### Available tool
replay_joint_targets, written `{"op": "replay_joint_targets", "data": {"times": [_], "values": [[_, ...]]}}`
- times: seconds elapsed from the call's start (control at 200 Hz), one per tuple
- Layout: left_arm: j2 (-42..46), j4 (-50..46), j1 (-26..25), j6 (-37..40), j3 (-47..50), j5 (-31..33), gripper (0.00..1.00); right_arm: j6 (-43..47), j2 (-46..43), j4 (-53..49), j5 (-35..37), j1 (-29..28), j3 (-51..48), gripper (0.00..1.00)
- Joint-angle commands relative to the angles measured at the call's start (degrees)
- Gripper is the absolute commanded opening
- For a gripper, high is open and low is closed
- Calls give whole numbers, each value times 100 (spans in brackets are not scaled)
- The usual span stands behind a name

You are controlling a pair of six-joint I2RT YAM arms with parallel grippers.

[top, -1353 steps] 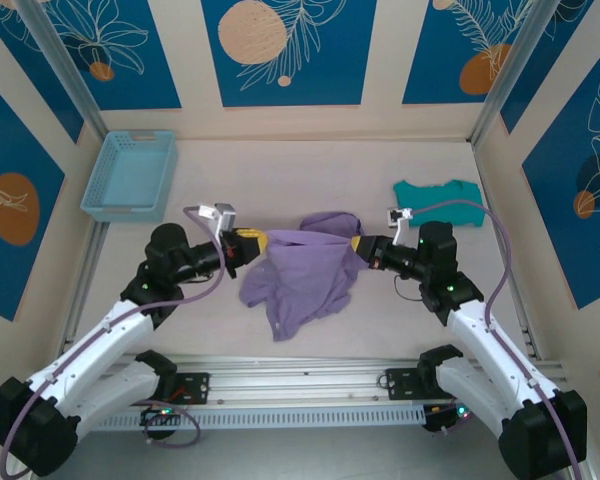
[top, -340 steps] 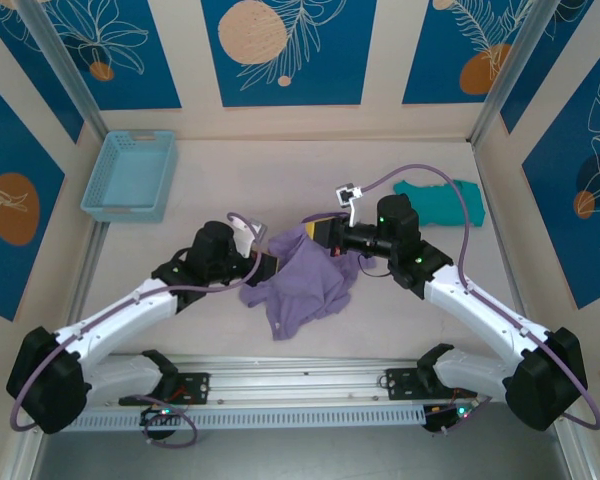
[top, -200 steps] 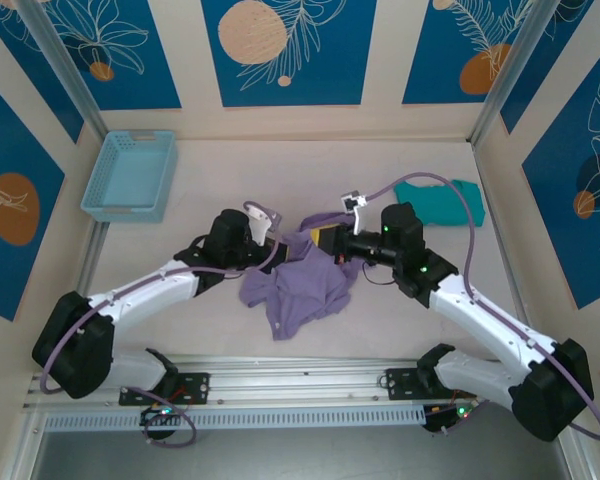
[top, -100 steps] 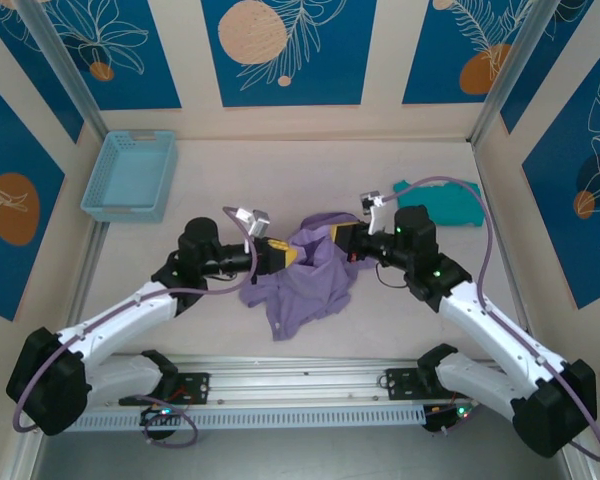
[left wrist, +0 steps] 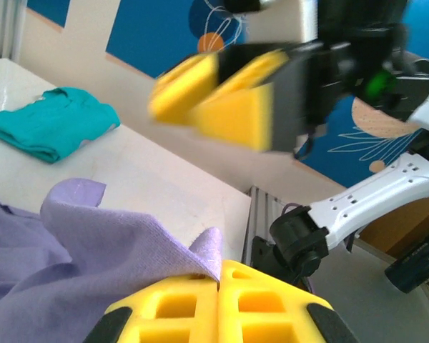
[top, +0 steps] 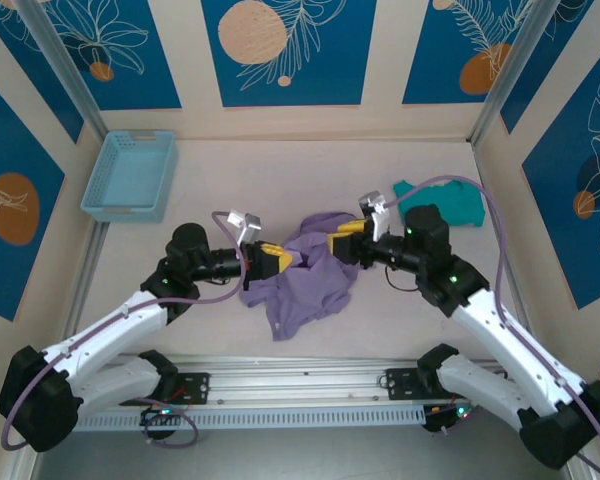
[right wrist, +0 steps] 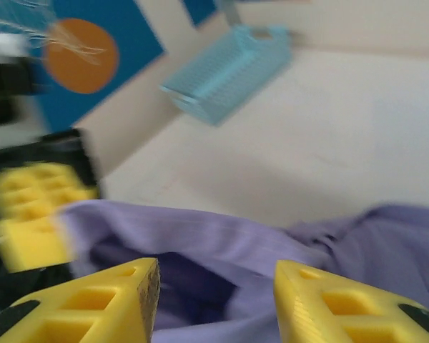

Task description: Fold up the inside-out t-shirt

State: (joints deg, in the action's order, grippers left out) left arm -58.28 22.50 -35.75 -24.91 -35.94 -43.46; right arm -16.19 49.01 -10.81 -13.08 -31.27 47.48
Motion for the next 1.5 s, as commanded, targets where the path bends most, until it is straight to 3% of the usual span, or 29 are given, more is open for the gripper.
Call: {"op": "replay_joint_targets", "data": {"times": [0.0, 0.125, 0.465, 0.745, 0.9, 1.005, 1.095, 1.225, 1.37, 1.495], "values": [[-17, -103, 29, 212, -175, 85, 0, 449, 159, 440, -1269, -234, -252, 48], [-26, -88, 32, 172, -185, 62, 0, 462, 563, 886, -1632, -488, -300, 48], [16, -176, 27, 194, -176, 90, 0, 445, 1214, 1575, -2179, -527, -287, 46], [26, -194, 25, 223, -177, 119, 0, 550, 1375, 1485, -2115, -547, -420, 23], [49, -356, 29, 332, -159, 299, 0, 522, 1317, 1418, -2077, -547, -397, 1], [127, -690, 31, 527, -141, 712, 0, 564, 1157, 1043, -1932, -539, -237, 0], [221, -1052, 29, 787, -133, 1020, 17, 426, 951, 793, -1755, -540, -35, 0], [356, -1182, -12, 1011, -48, 838, 41, 154, 915, 492, -1804, -571, 375, 0], [358, -1213, -325, 1339, 42, 1019, 51, 129, 956, 143, -1667, -609, 704, 0], [142, -1369, -494, 1597, -106, 1383, 53, 163, 1061, -221, -1603, -634, 961, 0]]}}
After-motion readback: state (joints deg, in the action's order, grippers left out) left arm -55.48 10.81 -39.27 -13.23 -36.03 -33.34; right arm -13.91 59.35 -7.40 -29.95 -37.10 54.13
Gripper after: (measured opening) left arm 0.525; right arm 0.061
